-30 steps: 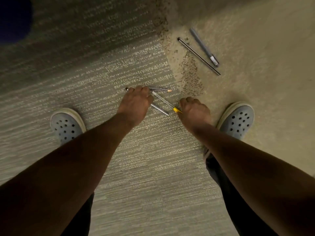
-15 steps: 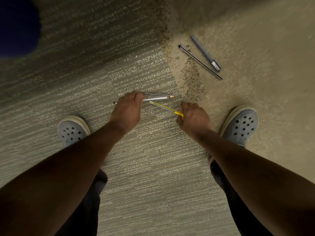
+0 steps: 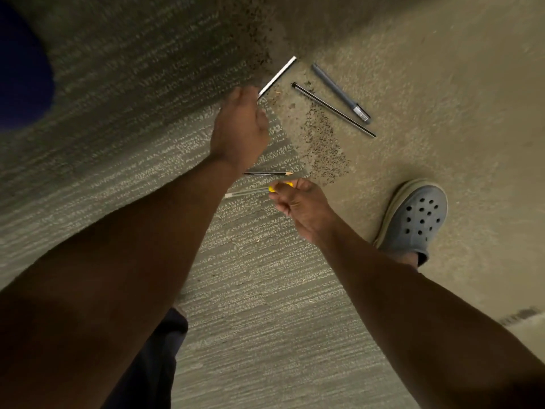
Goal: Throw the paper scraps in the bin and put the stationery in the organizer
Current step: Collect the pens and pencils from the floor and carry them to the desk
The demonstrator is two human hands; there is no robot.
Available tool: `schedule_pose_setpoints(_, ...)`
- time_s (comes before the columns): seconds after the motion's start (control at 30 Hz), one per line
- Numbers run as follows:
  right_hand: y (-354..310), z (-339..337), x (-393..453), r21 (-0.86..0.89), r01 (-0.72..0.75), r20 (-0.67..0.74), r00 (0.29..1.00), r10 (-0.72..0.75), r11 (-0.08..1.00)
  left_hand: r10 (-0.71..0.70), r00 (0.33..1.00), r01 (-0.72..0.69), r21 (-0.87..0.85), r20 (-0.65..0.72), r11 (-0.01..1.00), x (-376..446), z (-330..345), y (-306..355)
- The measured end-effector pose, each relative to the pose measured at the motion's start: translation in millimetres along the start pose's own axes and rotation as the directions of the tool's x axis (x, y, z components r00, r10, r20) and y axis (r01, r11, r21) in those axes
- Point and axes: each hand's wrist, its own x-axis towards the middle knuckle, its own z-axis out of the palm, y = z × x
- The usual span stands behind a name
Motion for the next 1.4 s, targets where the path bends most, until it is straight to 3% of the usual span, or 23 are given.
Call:
schedule_pose_setpoints(0.13, 5.6, 15.4, 7.4, 0.044, -0.008, -0.057, 0.998, 0.01, 0.999, 0.173, 0.976, -0.183, 0.068, 0.131, 0.981, 19.8, 6.7, 27.3)
schedule_pose_setpoints(0.27, 11.3, 21.9, 13.7, 0.175, -0.099, -0.154, 0.98, 0.126, 0.98, 0.354, 0.912, -0.395, 0.203, 0.209, 0.896, 40.1, 19.1, 54.2)
schedule_pose_setpoints(0.3, 12.9, 22.3, 17.6, 0.136, -0.103, -0.205, 0.97, 0.129, 0.985, 0.375, 0.898, -0.426, 0.24, 0.228, 0.872, 45.7, 23.1, 58.7)
schedule_pose_setpoints(0.37, 12.1, 25.5, 22.6, 0.036, -0.117, -0.291, 0.949, 0.123, 0.992, 0.394, 0.879, -0.465, 0.297, 0.27, 0.834, 54.6, 28.6, 64.9)
schedule_pose_setpoints(0.47, 7.0, 30.0, 31.1, 0.044, -0.14, -0.39, 0.909, 0.146, 0.989, 0.411, 0.872, -0.484, 0.345, 0.265, 0.804, 62.1, 29.1, 68.8)
schedule_pose_setpoints(0.67, -8.4, 40.4, 37.2, 0.121, -0.145, -0.386, 0.905, 0.181, 0.982, 0.429, 0.834, -0.548, 0.438, 0.346, 0.712, 66.0, 28.5, 67.7)
schedule_pose_setpoints(0.73, -12.4, 43.8, 37.1, 0.031, -0.099, -0.443, 0.891, 0.103, 0.995, 0.397, 0.839, -0.538, 0.453, 0.372, 0.711, 64.7, 29.6, 70.1)
schedule_pose_setpoints(0.8, -17.0, 44.1, 36.2, -0.138, -0.018, -0.539, 0.84, -0.06, 0.99, 0.348, 0.858, -0.499, 0.452, 0.378, 0.739, 61.2, 30.0, 69.2)
schedule_pose_setpoints(0.9, -23.8, 34.1, 31.0, -0.152, 0.11, -0.532, 0.829, -0.175, 0.982, 0.277, 0.885, -0.422, 0.393, 0.374, 0.817, 55.7, 28.0, 59.2)
schedule_pose_setpoints(0.97, -28.4, 19.2, 27.2, -0.045, 0.144, -0.474, 0.868, -0.148, 0.989, 0.164, 0.922, -0.248, 0.211, 0.35, 0.946, 50.2, 23.5, 49.6)
schedule_pose_setpoints(1.03, -37.9, 4.1, 18.1, 0.103, 0.156, -0.385, 0.917, -0.105, 0.982, 0.011, 0.911, 0.014, -0.058, 0.411, 0.998, 36.8, 13.5, 41.7)
schedule_pose_setpoints(1.1, -48.4, -5.7, 7.5, 0.19, 0.165, -0.27, 0.957, -0.11, 0.968, -0.109, 0.801, 0.341, -0.299, 0.589, 0.891, 16.5, 0.1, 33.4)
schedule_pose_setpoints(1.17, -55.6, -9.6, -2.1, 0.227, 0.183, -0.165, 0.975, -0.148, 0.956, -0.125, 0.687, 0.516, -0.36, 0.716, 0.777, -7.7, -13.8, 26.0)
schedule_pose_setpoints(1.4, -56.4, 10.6, -37.0, 0.125, 0.218, 0.012, 0.975, -0.221, 0.968, -0.058, 0.684, 0.58, -0.494, 0.727, 0.648, -64.7, -41.6, 18.8)
